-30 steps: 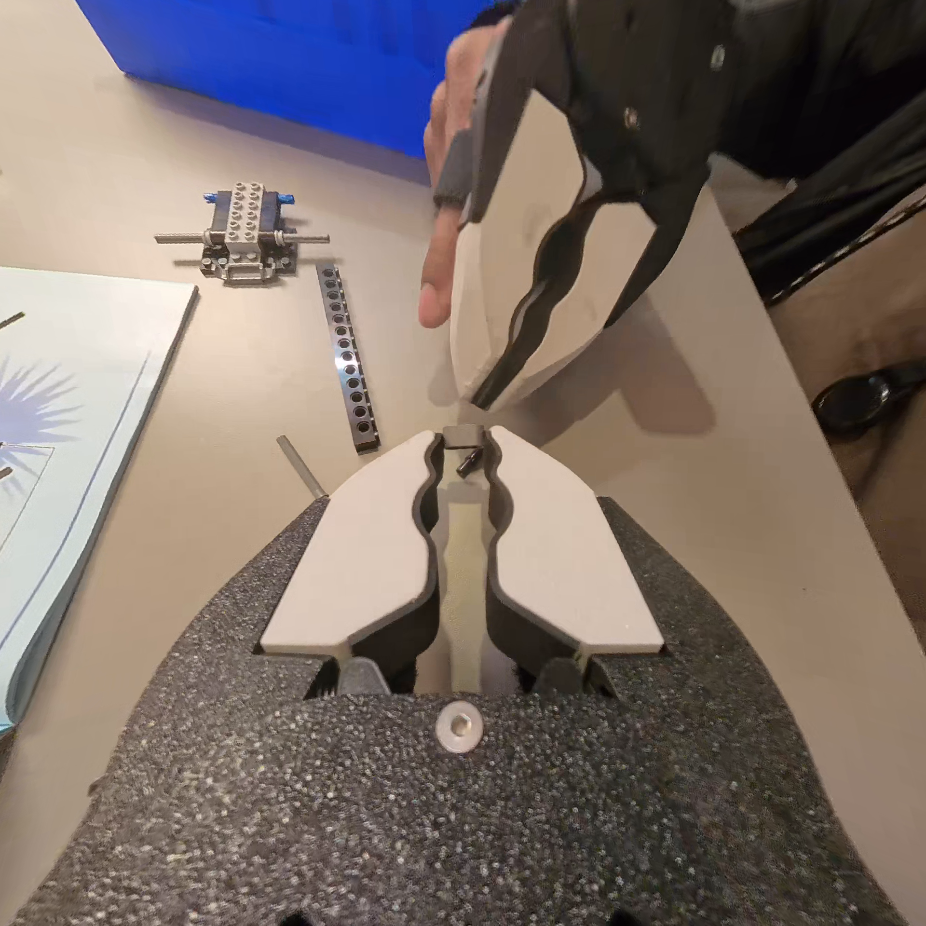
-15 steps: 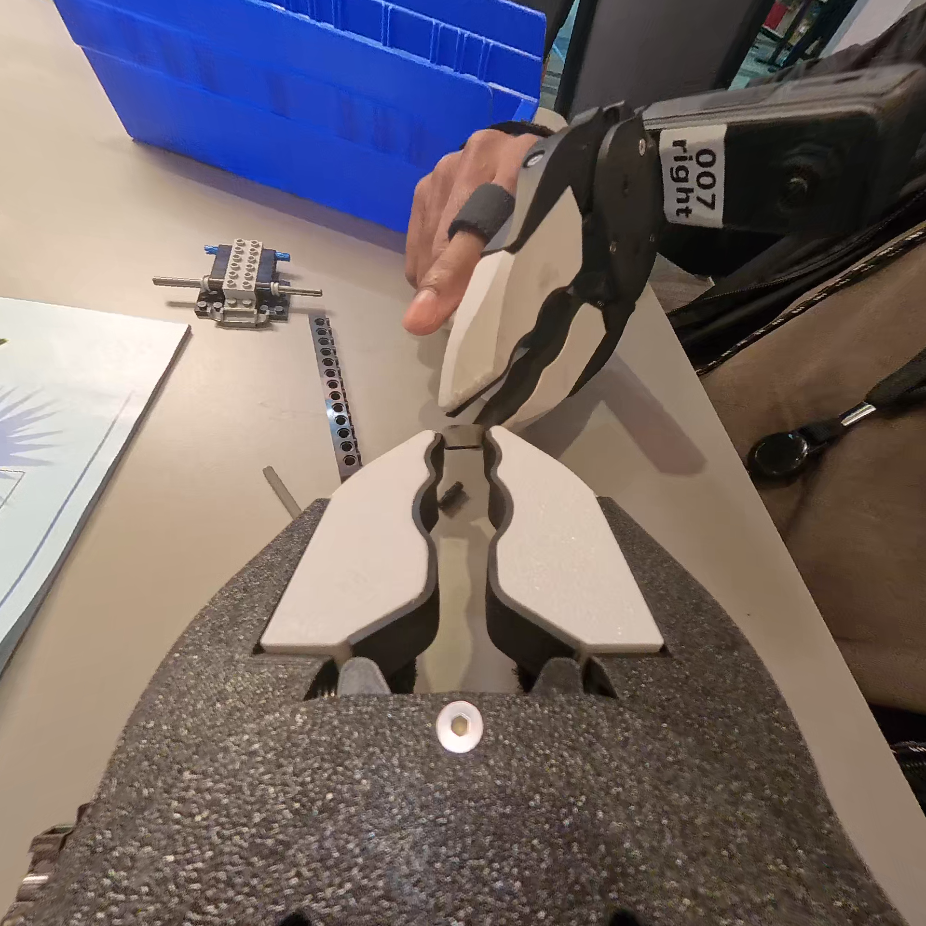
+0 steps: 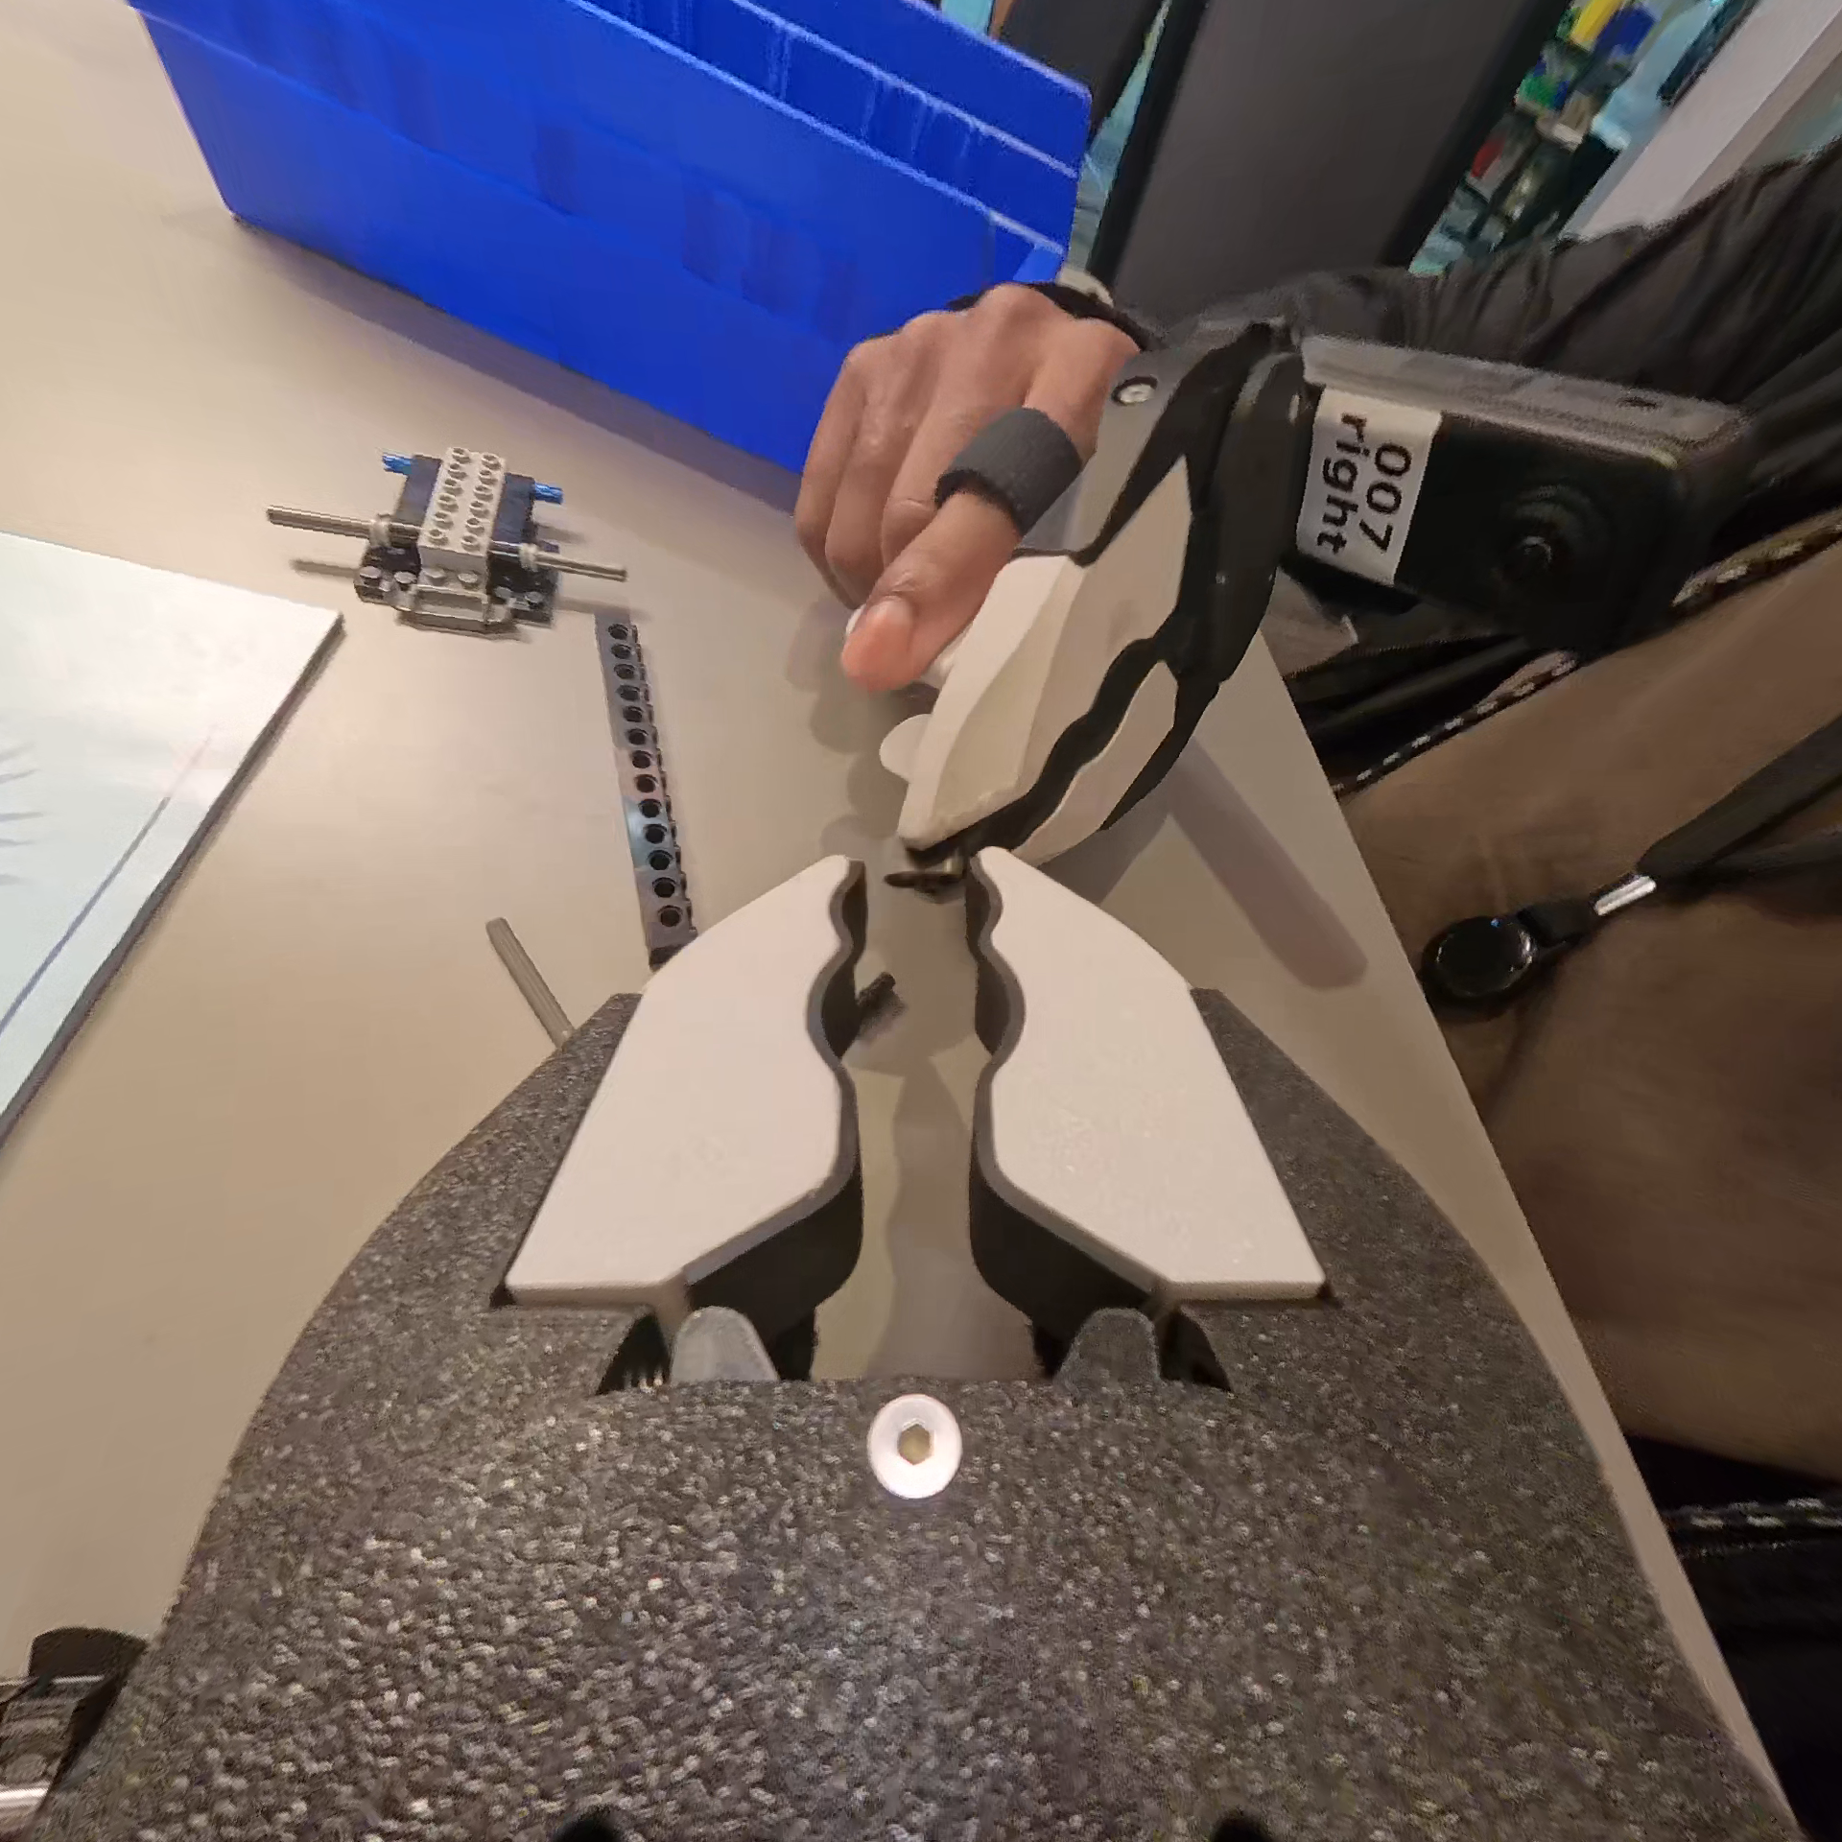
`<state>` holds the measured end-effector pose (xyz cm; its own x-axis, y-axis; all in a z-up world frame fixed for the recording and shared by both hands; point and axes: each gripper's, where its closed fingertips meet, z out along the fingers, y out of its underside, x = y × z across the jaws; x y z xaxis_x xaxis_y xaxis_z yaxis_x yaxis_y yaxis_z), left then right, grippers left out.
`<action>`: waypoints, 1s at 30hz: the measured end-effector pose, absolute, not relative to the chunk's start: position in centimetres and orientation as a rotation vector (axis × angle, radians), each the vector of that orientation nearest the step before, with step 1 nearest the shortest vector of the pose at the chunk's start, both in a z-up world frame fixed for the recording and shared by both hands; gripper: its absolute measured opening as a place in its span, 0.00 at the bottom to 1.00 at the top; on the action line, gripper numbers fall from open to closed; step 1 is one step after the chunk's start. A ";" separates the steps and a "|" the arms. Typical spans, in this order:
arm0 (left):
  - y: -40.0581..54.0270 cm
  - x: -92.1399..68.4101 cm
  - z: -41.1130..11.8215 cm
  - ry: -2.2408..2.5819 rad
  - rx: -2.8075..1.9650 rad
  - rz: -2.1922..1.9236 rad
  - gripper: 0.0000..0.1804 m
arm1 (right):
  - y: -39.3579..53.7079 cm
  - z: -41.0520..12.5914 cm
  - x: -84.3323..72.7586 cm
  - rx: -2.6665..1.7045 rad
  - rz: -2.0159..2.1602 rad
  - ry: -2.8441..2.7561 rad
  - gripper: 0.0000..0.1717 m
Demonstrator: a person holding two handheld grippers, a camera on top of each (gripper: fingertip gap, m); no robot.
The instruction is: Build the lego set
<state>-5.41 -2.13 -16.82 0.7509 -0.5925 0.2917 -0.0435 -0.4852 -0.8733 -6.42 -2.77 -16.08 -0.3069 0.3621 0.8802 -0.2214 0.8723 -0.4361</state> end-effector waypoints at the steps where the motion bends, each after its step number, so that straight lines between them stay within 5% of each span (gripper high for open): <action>1: -2.0 -5.6 -16.6 0.453 -1.982 -0.729 0.13 | -2.7 -15.7 -6.4 -0.100 0.574 -1.768 0.05; 12: -2.0 -5.1 -12.8 0.290 -1.751 -1.052 0.17 | -2.2 -11.6 -6.1 0.090 0.344 -1.414 0.05; 30: -2.1 -3.6 -11.1 0.476 -1.621 -0.779 0.09 | -3.0 -9.3 -5.0 0.233 0.194 -1.166 0.05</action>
